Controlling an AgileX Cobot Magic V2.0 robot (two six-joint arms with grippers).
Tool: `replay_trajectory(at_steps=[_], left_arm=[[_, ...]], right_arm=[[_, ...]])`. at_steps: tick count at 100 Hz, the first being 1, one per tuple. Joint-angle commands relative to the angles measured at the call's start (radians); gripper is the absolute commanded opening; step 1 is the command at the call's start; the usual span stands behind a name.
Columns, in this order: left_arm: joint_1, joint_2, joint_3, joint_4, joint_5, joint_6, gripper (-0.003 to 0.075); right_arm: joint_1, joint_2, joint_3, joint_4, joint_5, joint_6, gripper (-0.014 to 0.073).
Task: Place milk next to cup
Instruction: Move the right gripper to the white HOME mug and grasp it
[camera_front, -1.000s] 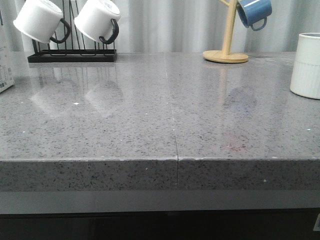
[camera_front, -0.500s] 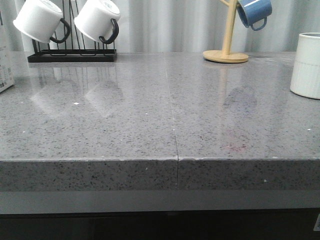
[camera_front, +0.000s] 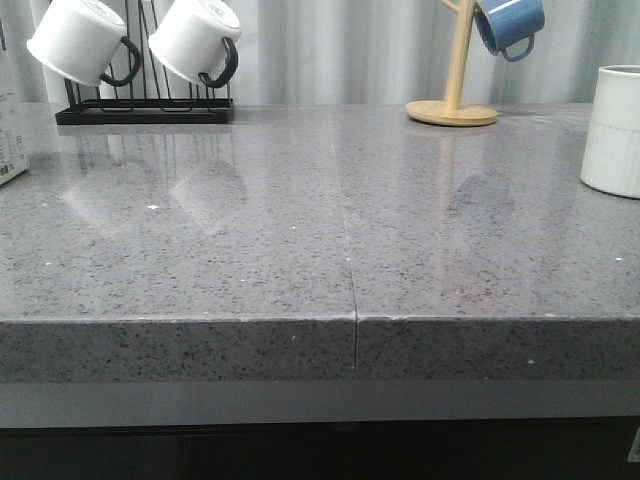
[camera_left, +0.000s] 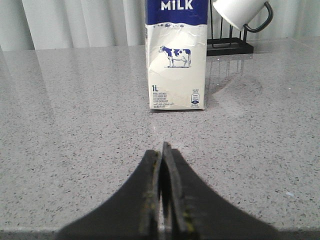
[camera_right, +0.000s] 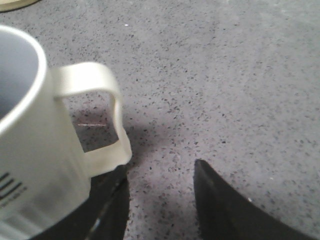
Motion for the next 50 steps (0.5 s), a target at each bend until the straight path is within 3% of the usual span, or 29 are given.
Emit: replay_trajectory(at_steps=[1, 50], left_arm=[[0.000, -0.032, 0.042, -0.001, -0.083, -0.009, -0.0021], [0.000, -0.032, 0.042, -0.001, -0.083, -0.009, -0.0021]], right_arm=[[0.001, -0.008, -0.033, -0.029, -0.108, 0.002, 0.0330], [0.010, 0.080, -0.106, -0.031, -0.163, 0.003, 0.0330]])
